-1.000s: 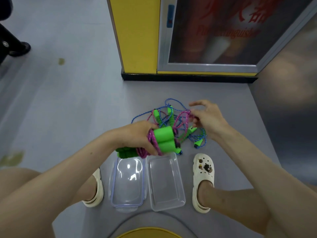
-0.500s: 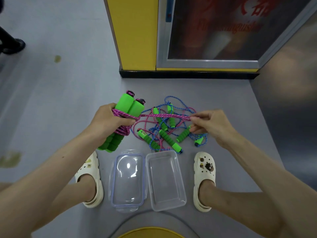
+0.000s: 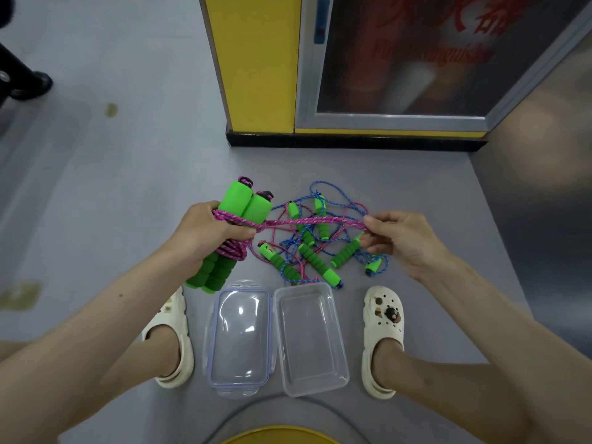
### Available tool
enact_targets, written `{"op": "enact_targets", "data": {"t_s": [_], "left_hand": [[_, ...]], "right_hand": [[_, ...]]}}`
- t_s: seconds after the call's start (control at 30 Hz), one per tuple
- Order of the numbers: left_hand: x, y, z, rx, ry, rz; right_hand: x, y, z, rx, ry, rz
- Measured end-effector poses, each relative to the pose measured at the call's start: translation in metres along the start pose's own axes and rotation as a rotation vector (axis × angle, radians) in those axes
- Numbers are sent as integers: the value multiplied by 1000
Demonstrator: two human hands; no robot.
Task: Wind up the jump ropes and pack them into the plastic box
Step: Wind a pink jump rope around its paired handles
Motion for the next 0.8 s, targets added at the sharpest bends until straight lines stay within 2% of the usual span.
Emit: {"op": "enact_targets", "data": {"t_s": [0.1,0.2,0.3,0.37,0.47,0.53,0.67,0.8], "left_hand": [[-4,-3,4,-41,-92,-65],[-7,-4,4,-115,-235,-88],[-6,-2,-1,-228,-383,-53],[-5,-1,-5,-287,-440,-28],[1,-1,-6,-321,-457,-49],[6,-3,-6,-334,-453,-83],[10,1,-11,-364,-429,-96],[15,0,-11,-290,-324,-132]], "right_hand": [[-4,1,-3,-65,56,177],[-6,3,-6,-91,51,215],[-8,3,-4,24,0,150],[-8,0,-1,126,-75,7],[-5,-3,2,248,-196,-217],[0,-5,4,352,-218,-259],[4,-6,9,434,-162,-77],[2,-7,12,367,-126,130]]}}
Point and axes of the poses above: each hand's wrist, its own z-axis towards the middle knuckle, its own y-axis out of the palm, x = y × z, the point moved 1 cm from there along z, towards the middle knuckle, and after that the axes turned 2 degrees about -x, right-handed, at the moved point
